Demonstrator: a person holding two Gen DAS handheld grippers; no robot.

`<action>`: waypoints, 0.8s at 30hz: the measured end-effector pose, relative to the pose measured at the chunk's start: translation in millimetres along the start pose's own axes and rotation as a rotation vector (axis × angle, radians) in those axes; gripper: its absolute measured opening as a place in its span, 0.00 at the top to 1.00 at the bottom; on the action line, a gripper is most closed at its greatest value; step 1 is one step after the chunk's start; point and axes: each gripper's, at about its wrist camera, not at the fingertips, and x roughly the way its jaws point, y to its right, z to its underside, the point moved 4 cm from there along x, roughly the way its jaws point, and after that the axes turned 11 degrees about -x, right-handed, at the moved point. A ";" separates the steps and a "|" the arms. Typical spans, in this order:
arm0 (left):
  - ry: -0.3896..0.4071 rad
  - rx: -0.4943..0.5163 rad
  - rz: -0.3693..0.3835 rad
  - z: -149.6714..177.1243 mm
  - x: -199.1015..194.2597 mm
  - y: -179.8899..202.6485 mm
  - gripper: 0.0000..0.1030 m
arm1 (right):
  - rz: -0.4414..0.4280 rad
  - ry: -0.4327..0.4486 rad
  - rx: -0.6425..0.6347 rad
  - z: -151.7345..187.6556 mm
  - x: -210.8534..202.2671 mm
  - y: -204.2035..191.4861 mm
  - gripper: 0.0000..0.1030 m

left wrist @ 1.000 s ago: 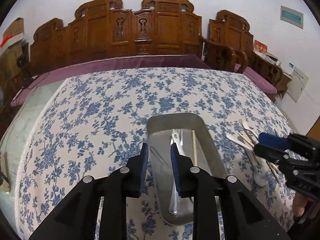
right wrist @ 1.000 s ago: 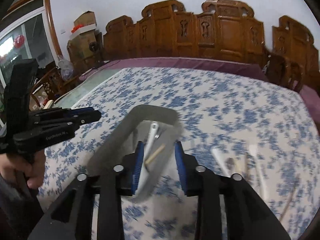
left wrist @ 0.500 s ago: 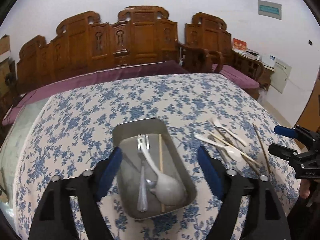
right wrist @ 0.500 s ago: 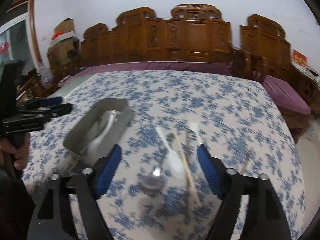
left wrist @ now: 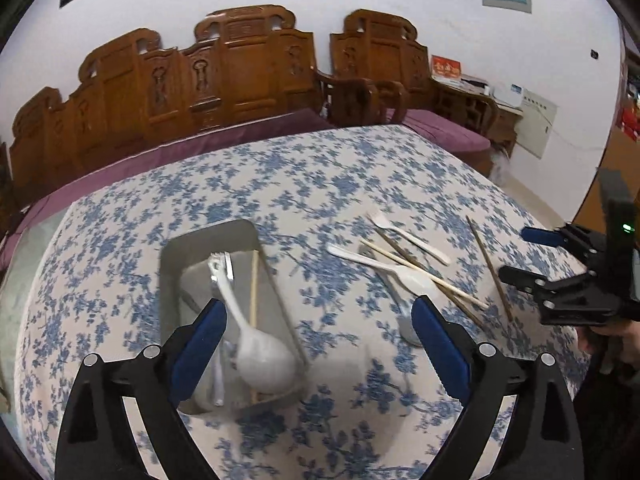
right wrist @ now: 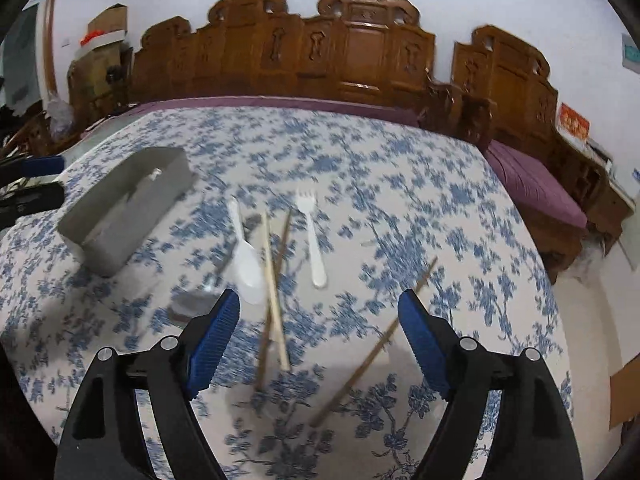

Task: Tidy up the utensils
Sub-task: 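Grasp a dark wooden chopstick with the right gripper while the left moves to the utensil pile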

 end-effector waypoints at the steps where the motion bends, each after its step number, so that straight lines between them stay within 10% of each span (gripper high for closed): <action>1: -0.005 0.004 0.003 2.9 1.3 5.1 0.13 | -0.008 -0.007 0.009 2.9 2.8 3.3 0.19; 6: -0.038 0.042 0.005 15.7 12.2 28.2 0.13 | -0.030 -0.078 0.085 19.3 23.0 31.2 0.22; 24: -0.140 -0.012 -0.004 22.1 58.3 56.8 0.13 | -0.004 -0.253 0.148 41.3 63.8 49.7 0.88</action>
